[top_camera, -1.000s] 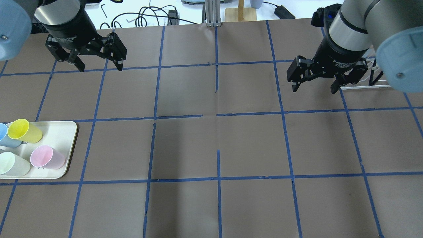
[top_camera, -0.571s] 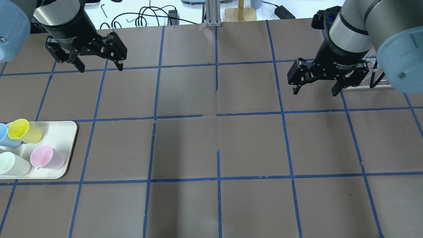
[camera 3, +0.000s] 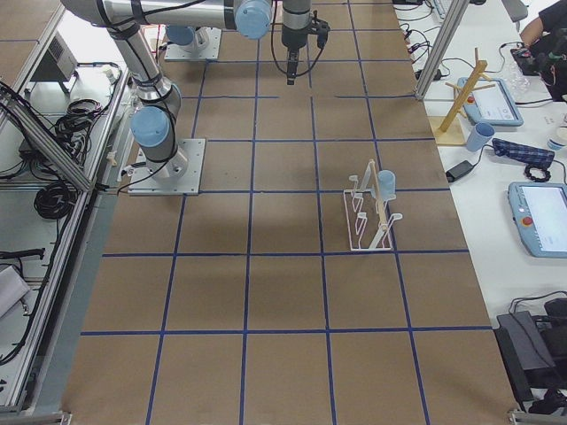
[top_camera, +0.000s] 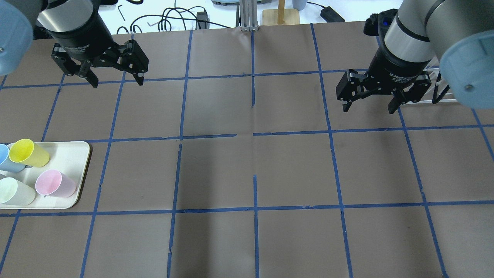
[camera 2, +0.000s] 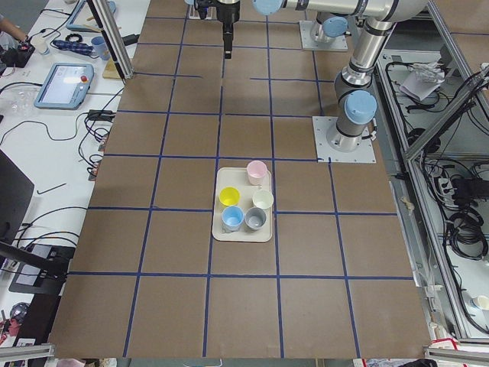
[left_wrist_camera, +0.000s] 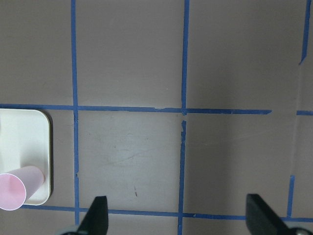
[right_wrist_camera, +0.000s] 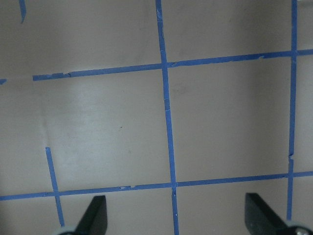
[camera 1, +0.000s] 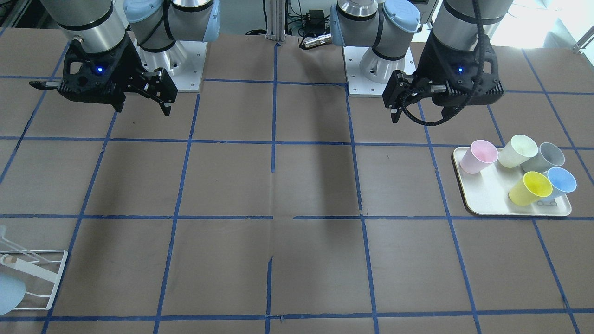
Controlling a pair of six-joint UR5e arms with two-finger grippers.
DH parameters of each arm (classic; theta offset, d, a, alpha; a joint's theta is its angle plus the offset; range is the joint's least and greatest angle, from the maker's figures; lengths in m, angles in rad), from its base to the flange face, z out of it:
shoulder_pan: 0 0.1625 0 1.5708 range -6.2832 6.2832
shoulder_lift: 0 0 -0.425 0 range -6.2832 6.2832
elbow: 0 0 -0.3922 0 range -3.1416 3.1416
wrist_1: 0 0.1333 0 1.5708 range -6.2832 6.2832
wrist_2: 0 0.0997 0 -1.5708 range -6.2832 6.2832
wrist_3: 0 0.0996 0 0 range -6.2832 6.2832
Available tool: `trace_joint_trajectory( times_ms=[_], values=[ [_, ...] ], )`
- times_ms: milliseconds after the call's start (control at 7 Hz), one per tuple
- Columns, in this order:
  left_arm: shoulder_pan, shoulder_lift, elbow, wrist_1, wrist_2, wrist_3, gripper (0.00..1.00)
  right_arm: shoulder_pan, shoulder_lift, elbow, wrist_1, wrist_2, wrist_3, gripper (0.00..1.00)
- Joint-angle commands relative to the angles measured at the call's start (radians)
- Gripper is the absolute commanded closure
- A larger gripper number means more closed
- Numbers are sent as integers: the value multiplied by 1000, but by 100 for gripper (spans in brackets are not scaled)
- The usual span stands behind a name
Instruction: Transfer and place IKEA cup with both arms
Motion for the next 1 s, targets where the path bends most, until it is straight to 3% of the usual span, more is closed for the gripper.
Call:
trace_joint_trajectory(
  times_ms=[0,286,571,857],
  values=[
    [-1,1,-8,-13,-1,-4,0,-74,2,-15,-10,-25,-45,0],
    [-1,0,-6,-11,-3,-4,0,-189,86,-123,-55,-28,-208,0],
    [-1,-11,-2,-8,-3,-4,0,-202,288,-350,-47,-42,-275,0],
    [-1,-12,-3,-5,-7,-7,0,-271,420,-464,-41,-40,-386,0]
  ],
)
